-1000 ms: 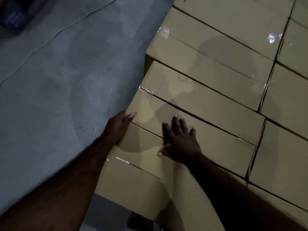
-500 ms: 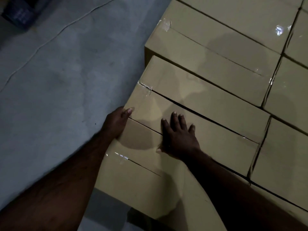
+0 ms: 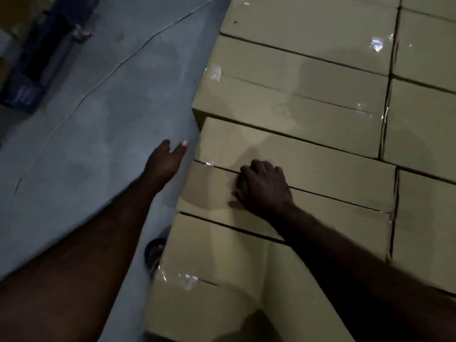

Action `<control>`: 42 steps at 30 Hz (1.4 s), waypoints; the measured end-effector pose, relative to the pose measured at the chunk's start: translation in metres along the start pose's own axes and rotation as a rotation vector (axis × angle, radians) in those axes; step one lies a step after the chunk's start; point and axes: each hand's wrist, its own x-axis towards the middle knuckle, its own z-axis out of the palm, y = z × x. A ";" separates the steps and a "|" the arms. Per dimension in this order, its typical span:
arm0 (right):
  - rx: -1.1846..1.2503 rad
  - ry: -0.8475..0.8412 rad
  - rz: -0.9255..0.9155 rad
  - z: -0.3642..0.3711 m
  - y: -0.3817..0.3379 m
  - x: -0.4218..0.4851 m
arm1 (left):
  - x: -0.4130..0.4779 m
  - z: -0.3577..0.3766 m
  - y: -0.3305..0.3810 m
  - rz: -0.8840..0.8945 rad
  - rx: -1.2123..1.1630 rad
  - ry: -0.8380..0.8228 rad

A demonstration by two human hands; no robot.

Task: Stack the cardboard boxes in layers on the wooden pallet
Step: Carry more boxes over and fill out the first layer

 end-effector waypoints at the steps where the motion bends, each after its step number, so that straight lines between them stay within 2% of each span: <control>1: 0.008 0.039 0.013 -0.004 0.003 0.015 | 0.017 0.001 0.014 0.029 -0.026 0.004; 4: 0.048 0.021 0.109 -0.017 0.011 0.062 | 0.066 0.014 0.041 0.091 -0.032 -0.020; 9: 0.084 -0.105 0.268 -0.019 0.021 0.110 | 0.109 0.046 0.045 0.066 -0.082 -0.056; 14: 0.103 -0.156 0.310 -0.010 0.026 0.110 | 0.105 0.058 0.035 0.167 -0.084 0.021; 21: 0.097 -0.123 0.386 0.000 0.029 0.099 | 0.102 0.064 0.034 0.245 0.005 0.004; 30: 0.103 -0.115 0.383 0.001 0.035 0.092 | 0.100 0.070 0.035 0.309 0.070 0.078; 36: 0.083 -0.093 0.362 0.000 0.032 0.094 | 0.103 0.070 0.035 0.289 0.047 0.100; 39: 0.089 -0.137 0.327 -0.001 0.031 0.098 | 0.105 0.071 0.035 0.313 0.061 0.112; 42: 0.087 -0.196 0.349 -0.002 0.029 0.100 | 0.104 0.066 0.039 0.311 0.085 0.055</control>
